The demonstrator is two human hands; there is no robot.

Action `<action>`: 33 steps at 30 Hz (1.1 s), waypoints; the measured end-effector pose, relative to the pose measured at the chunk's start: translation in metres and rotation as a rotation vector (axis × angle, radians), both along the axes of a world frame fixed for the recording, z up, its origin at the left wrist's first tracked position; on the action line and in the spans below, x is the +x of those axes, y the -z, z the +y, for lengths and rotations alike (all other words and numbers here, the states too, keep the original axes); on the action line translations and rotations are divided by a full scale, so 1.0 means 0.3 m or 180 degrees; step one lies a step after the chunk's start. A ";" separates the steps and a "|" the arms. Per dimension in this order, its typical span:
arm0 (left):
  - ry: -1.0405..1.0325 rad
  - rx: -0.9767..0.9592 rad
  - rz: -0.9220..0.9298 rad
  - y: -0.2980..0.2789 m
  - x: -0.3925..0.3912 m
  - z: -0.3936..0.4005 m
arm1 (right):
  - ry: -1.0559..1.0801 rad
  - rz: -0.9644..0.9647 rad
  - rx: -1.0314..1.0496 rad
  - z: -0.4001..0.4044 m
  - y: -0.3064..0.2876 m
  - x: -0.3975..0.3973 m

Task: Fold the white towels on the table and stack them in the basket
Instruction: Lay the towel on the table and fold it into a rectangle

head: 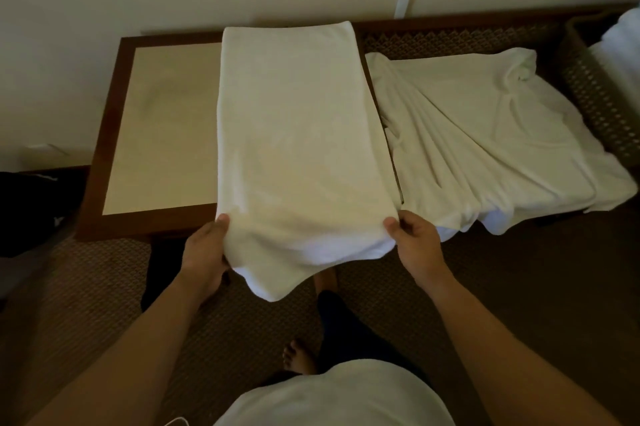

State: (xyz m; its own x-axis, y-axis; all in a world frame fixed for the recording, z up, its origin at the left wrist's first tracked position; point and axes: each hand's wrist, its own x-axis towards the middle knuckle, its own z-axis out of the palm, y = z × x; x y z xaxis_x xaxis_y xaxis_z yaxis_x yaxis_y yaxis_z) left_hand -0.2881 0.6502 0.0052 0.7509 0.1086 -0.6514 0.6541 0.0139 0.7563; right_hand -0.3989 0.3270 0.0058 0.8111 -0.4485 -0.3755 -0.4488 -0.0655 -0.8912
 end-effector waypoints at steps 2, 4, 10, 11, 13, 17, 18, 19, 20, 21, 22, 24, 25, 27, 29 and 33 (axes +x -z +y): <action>0.0070 0.1086 -0.0434 0.014 -0.010 -0.001 | 0.0009 0.0066 -0.0296 -0.008 0.021 -0.008; 0.0058 0.1258 -0.0498 0.039 -0.020 0.001 | -0.0057 0.0354 -0.0400 -0.005 0.047 -0.004; 0.0200 -0.0013 -0.0012 0.052 -0.017 0.026 | 0.0172 0.0178 -0.0174 0.023 0.060 0.036; 0.0399 -0.0101 0.0027 0.045 -0.021 0.034 | 0.0234 0.0094 -0.0224 0.022 0.058 0.033; 0.0932 0.0299 -0.0037 0.053 -0.021 0.060 | 0.0352 -0.0007 -0.0374 0.006 0.063 0.025; 0.1168 0.1537 -0.0333 0.066 -0.018 0.047 | 0.0167 0.0315 -0.0583 -0.010 0.089 0.032; 0.1042 0.1483 -0.0259 0.071 -0.019 0.034 | 0.0152 0.0349 -0.0491 -0.008 0.098 0.037; 0.0924 0.1366 -0.0180 0.074 -0.022 0.023 | 0.0177 0.0332 -0.0377 -0.003 0.101 0.042; 0.0841 0.1279 -0.0116 0.073 -0.023 0.014 | 0.0204 0.0277 -0.0313 0.002 0.095 0.046; 0.0760 0.1223 -0.0121 0.070 -0.024 0.007 | 0.0229 0.0187 -0.0331 0.007 0.089 0.048; 0.0652 0.1200 -0.0190 0.068 -0.025 0.005 | 0.0248 0.0094 -0.0412 0.009 0.083 0.046; 0.0425 0.1205 -0.0374 0.068 -0.026 0.010 | 0.0352 -0.0070 -0.0576 0.007 0.070 0.040; 0.0371 0.1230 -0.0418 0.063 -0.028 0.011 | 0.0404 -0.0084 -0.0653 0.007 0.067 0.040; 0.0402 0.1214 -0.0349 0.058 -0.027 0.007 | 0.0391 0.0060 -0.0634 0.005 0.073 0.048; 0.0372 0.0928 -0.0234 0.046 -0.020 0.004 | 0.0403 0.0156 -0.0301 0.015 0.076 0.062; 0.0198 0.0335 -0.0033 -0.001 0.005 0.018 | 0.0545 -0.0098 -0.0220 0.026 0.043 0.082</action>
State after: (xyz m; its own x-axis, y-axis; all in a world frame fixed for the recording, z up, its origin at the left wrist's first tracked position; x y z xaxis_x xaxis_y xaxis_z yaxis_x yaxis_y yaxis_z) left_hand -0.2867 0.6555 0.0055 0.7649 0.1290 -0.6311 0.6434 -0.1063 0.7581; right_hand -0.3744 0.3348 -0.0070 0.7313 -0.6050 -0.3150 -0.4311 -0.0520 -0.9008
